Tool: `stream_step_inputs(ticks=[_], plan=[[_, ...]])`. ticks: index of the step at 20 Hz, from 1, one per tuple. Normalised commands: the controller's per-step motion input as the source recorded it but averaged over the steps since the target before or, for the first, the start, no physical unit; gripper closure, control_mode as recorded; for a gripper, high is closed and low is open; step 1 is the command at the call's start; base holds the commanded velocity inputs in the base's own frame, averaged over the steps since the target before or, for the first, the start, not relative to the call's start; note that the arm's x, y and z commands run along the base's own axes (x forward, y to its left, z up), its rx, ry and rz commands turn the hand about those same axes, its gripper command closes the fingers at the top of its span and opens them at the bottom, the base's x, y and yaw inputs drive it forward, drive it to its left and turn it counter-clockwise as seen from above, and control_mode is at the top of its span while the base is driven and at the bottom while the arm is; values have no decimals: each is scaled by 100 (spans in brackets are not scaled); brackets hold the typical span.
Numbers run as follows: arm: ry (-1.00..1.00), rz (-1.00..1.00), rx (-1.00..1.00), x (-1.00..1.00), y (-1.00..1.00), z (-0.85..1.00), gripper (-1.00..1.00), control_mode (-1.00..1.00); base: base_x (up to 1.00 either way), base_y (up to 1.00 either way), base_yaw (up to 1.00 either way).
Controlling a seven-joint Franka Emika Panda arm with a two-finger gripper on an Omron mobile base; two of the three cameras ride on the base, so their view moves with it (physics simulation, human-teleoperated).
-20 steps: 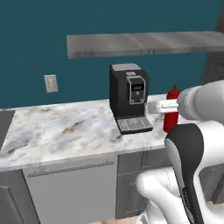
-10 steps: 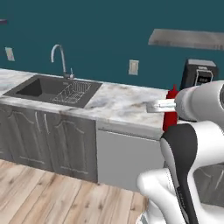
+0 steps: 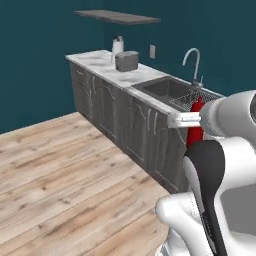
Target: Take 2 condiments from the cabinet and move them on the counter near the stove.Make sure the condiments are lined up with each other, next to each other.
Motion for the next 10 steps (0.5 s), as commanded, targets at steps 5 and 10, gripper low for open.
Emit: stream_step_inputs(ticks=[5,10], plan=[[0,0,0,0,0,0,100,100,-2,29,97],[0,0,0,0,0,0,100,100,-5,29,97]])
